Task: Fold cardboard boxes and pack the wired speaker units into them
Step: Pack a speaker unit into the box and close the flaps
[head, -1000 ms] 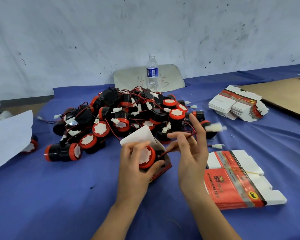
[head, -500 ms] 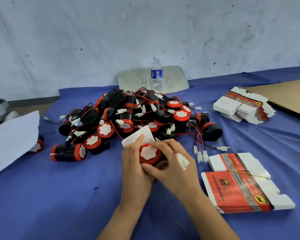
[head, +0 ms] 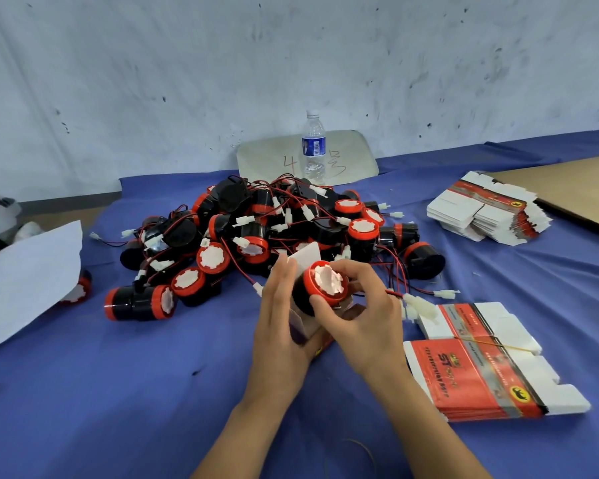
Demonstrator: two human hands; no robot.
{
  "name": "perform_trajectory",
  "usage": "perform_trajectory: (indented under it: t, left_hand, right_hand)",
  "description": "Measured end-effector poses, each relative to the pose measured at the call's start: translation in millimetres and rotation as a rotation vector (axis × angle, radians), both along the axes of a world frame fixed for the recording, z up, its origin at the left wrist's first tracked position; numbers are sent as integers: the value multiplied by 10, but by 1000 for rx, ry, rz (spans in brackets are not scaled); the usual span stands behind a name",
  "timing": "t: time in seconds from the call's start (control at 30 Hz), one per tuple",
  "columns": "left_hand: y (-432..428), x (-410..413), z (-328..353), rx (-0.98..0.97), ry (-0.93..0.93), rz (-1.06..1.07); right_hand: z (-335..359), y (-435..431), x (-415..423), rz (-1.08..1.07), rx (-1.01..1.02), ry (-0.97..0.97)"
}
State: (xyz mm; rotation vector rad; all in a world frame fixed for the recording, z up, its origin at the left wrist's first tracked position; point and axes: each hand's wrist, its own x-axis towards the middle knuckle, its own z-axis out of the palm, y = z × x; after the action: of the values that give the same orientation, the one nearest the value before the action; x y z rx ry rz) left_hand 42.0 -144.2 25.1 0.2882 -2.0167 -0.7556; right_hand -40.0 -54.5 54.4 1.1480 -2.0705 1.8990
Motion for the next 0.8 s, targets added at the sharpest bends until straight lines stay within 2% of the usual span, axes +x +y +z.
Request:
perform_trajectory:
  t: [0.13, 0.3, 0.4, 0.63, 0.73, 0.8]
  left_hand:
    - [-35, -1, -56, -17, -43, -19]
    - [-72, 24, -56, -25, -61, -12]
    - [-64, 25, -43, -23, -77, -35]
    - [-55, -20, -90, -103, -93, -7]
    - [-2, -45, -122, -141, -31, 95]
    - [36, -58, -130, -52, -14, 151]
  right_hand:
    - [-3, 11, 3, 75, 86, 40]
    - [-49, 0, -36, 102, 321, 222]
    - [-54, -23, -32, 121, 323, 295]
    - [-67, -14, -74, 10, 573, 322]
    - [-84, -26, -71, 12, 557, 290]
    - [-76, -27, -71, 20, 524, 221]
